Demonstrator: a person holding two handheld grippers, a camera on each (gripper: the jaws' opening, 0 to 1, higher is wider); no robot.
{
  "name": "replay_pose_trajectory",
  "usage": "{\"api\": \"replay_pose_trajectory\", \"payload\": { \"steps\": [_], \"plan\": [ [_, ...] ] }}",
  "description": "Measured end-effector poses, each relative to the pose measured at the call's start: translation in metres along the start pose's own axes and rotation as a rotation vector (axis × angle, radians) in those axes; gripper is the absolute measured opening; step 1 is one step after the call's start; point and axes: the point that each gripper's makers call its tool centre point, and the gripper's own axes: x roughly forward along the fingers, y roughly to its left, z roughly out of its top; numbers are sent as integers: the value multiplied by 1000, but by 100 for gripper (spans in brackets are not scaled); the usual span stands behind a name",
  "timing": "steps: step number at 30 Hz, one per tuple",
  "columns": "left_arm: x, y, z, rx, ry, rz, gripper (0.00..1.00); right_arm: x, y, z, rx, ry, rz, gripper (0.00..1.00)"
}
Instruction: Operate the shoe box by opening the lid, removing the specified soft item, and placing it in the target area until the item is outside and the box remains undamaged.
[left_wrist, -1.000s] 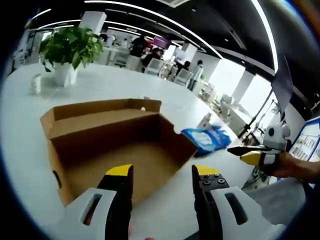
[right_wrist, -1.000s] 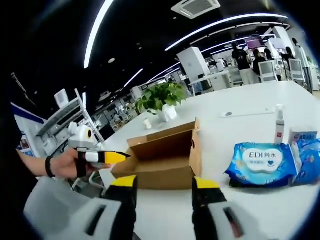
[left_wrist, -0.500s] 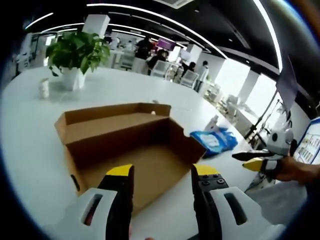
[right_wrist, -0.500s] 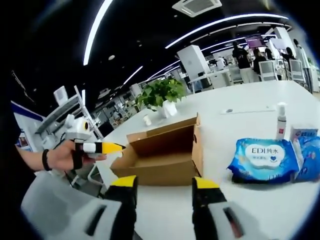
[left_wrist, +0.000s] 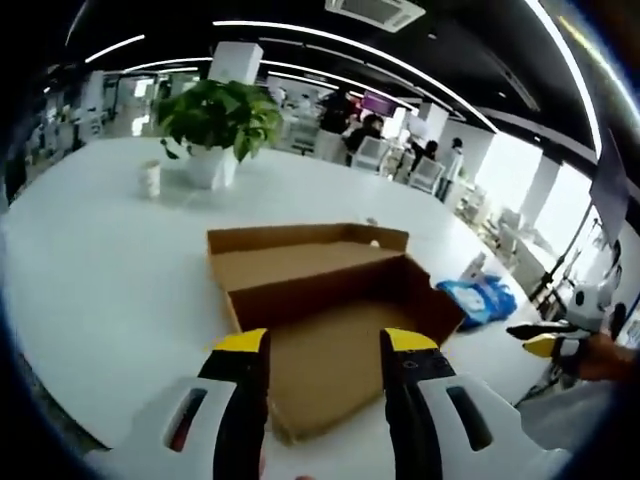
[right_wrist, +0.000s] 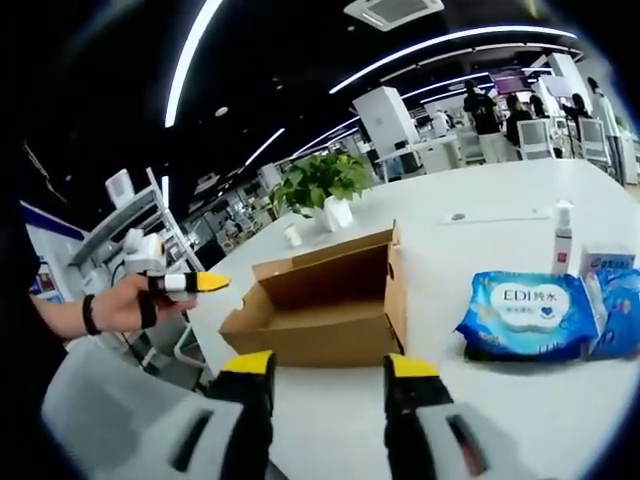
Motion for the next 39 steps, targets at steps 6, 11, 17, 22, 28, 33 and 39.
{"api": "replay_pose_trajectory", "payload": {
  "steps": [6, 11, 17, 22, 28, 33, 39],
  "plan": [
    [-5, 10, -13, 11, 35, 41, 45, 1, 1, 0, -3, 0, 4, 41],
    [-6, 20, -24, -6, 56, 70, 44, 0, 0, 0, 0, -2, 1, 41],
    [-2, 27, -36, -30, 94, 93, 44, 1, 0, -3, -1, 9, 4, 41],
    [3, 32, -46, -59, 123, 108, 46, 1, 0, -3, 9, 7, 4, 40],
    [6, 33, -56, -65, 160, 118, 42, 2, -1, -5, 14, 10, 2, 40],
    [10, 34, -63, -91, 180, 120, 41, 2, -2, -7, 23, 17, 0, 39],
    [14, 33, -73, -106, 211, 125, 33, 1, -3, -8, 33, 20, -3, 38]
  ]
}}
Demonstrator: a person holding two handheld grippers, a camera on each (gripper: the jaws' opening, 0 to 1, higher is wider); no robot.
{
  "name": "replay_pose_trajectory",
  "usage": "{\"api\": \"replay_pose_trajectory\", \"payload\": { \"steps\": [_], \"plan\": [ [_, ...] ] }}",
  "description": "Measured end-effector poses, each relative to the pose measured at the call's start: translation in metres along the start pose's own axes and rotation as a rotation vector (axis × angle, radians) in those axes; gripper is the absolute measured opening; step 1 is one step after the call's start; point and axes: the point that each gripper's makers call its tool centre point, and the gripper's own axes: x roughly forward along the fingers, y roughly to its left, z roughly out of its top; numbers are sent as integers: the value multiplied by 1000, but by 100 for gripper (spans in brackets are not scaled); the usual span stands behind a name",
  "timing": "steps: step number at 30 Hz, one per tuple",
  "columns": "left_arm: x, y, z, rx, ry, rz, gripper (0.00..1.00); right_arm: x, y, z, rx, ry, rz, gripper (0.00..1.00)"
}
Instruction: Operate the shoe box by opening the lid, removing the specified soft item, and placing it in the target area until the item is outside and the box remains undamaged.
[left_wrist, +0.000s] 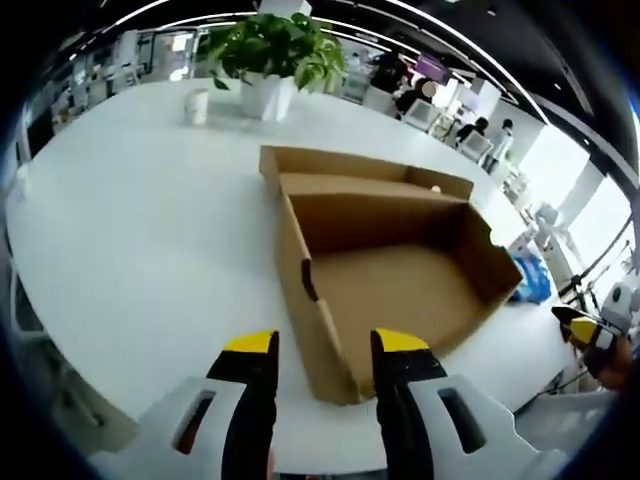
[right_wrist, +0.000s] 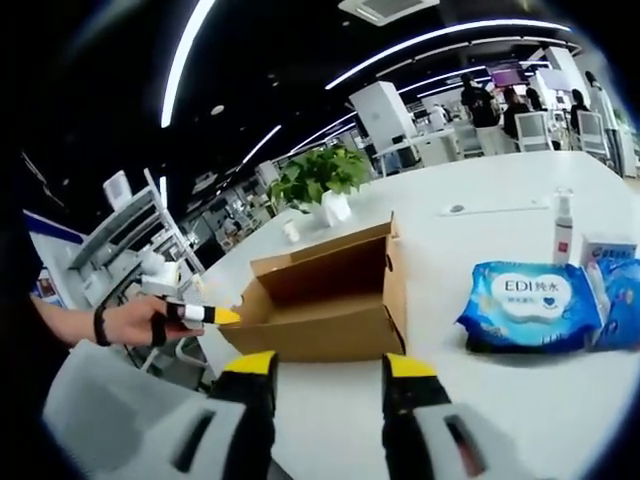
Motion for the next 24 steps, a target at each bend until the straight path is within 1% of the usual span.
{"api": "replay_pose_trajectory", "payload": {
  "steps": [3, 5, 8, 10, 14, 20, 24],
  "plan": [
    [4, 0, -3, 3, 8, 7, 24, 0, 0, -2, 7, 7, -1, 36],
    [6, -1, -4, 6, 14, 6, 23, 0, -1, -2, 13, 6, -3, 36],
    [9, -4, -7, 32, 32, 5, 19, -1, -1, -2, 15, 8, -3, 35],
    [10, -4, -8, 46, 41, 9, 19, -1, -1, -3, 7, 14, -7, 34],
    [10, -2, -8, 54, 46, 3, 19, -3, -2, -3, 9, 17, -12, 29],
    [10, 1, -6, 82, 61, 2, 18, -4, -5, -5, 13, 24, -23, 29],
    [12, 11, -4, 90, 62, 20, 15, -2, -4, -9, 9, 38, -23, 29]
  ]
}}
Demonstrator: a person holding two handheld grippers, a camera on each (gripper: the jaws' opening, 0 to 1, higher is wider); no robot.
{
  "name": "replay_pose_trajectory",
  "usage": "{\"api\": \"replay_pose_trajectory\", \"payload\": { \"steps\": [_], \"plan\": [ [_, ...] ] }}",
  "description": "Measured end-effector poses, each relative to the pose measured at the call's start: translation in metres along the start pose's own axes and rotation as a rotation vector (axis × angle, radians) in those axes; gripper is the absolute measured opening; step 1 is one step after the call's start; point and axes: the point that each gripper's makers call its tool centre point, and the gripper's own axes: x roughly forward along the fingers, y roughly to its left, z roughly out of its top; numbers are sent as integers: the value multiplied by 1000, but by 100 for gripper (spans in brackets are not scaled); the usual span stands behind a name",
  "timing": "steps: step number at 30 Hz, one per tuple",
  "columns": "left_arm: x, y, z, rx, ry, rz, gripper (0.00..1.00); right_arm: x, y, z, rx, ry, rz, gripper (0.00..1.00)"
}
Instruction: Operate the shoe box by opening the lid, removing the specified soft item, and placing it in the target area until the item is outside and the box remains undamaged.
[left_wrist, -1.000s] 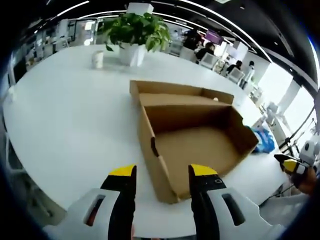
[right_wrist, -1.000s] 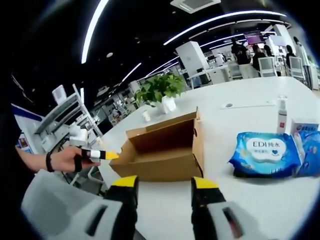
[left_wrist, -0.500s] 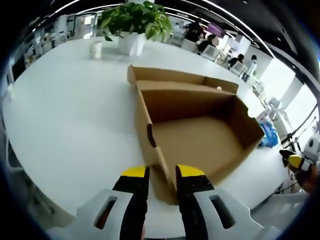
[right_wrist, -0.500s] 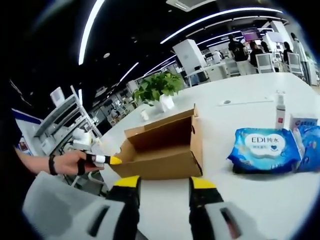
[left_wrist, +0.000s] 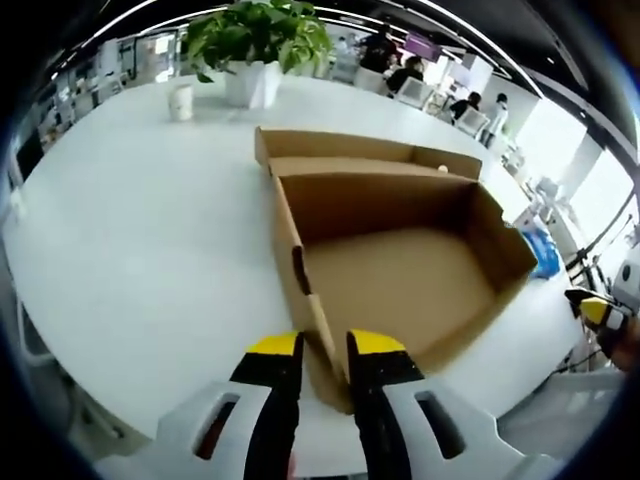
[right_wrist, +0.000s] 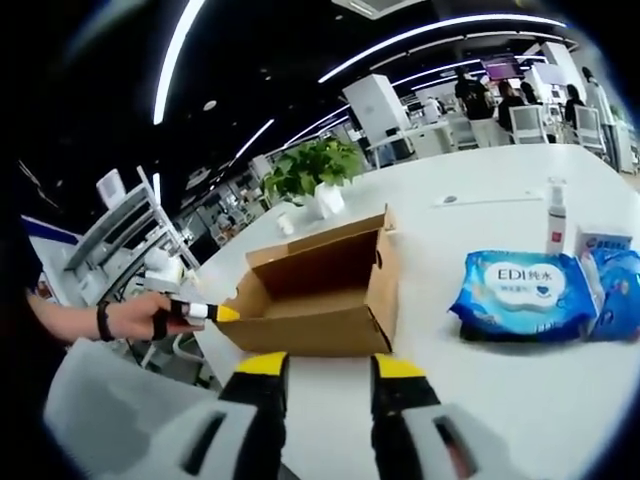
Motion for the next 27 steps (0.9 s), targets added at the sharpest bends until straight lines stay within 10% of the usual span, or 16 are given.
{"api": "replay_pose_trajectory", "payload": {
  "steps": [10, 27],
  "plan": [
    [-3, 13, 0, 14, -8, 35, 8, 5, 1, -3, 0, 47, 17, 32],
    [-1, 21, 3, 28, -29, 85, 4, 75, -49, 99, 117, -32, -143, 32]
  ]
}}
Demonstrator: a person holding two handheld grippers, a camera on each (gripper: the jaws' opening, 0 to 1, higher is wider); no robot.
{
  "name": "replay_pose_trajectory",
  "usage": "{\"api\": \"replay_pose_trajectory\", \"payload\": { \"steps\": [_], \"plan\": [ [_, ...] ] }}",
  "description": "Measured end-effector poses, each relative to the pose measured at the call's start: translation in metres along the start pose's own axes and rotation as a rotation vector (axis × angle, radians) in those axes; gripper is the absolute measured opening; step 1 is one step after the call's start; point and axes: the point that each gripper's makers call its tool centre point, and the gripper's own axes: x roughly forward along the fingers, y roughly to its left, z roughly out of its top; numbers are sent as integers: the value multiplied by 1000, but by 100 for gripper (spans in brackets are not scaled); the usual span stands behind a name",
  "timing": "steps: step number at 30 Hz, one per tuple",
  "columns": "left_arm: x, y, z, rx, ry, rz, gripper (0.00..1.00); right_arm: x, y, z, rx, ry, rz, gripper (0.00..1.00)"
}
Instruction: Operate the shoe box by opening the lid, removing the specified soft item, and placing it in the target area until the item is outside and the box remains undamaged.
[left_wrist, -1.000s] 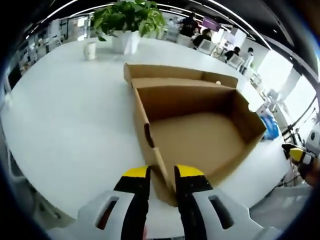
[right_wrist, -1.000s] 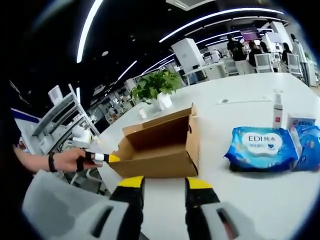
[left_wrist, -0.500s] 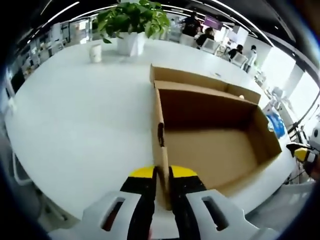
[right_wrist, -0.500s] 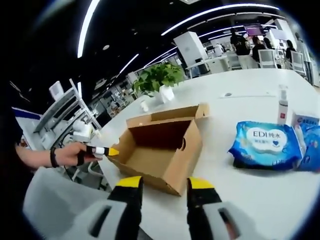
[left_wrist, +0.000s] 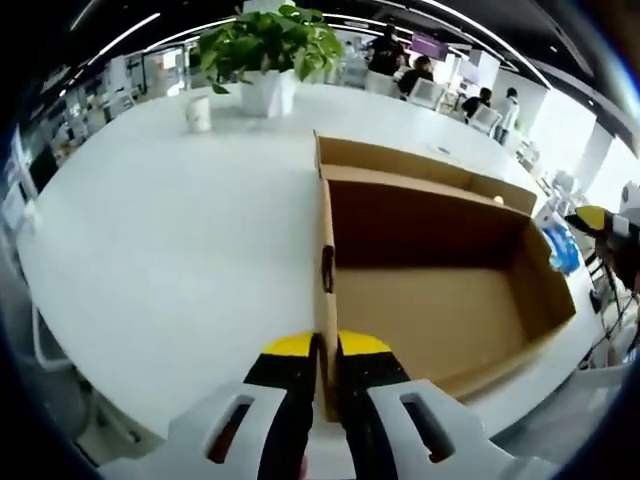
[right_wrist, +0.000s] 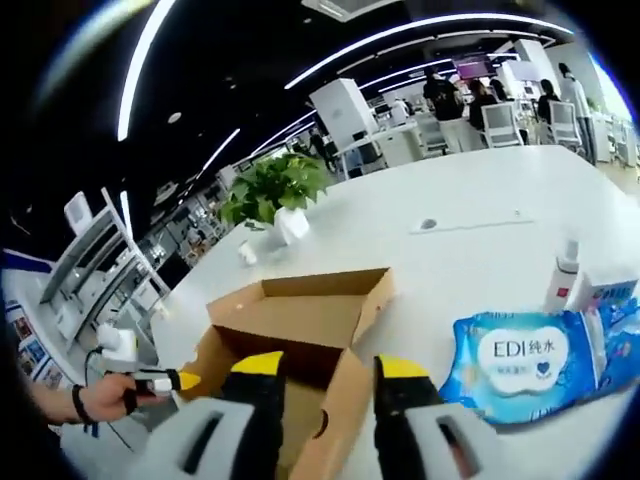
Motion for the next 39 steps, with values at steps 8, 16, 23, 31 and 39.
{"api": "replay_pose_trajectory", "payload": {
  "steps": [8, 16, 23, 31, 39],
  "plan": [
    [3, 1, 1, -14, -10, 3, 5, 31, -9, 16, 45, 0, -24, 33],
    [3, 1, 1, -34, -17, -6, 5, 49, -19, 20, 100, -9, -43, 33],
    [3, 0, 1, -45, -18, -11, 5, 65, -17, 21, 88, 23, -49, 33],
    [3, 0, 0, -55, -20, -15, 6, 71, 3, 19, 63, 56, -38, 33],
    [3, 0, 0, -59, -19, -14, 6, 80, 0, 18, 60, 88, -58, 33]
  ]
}}
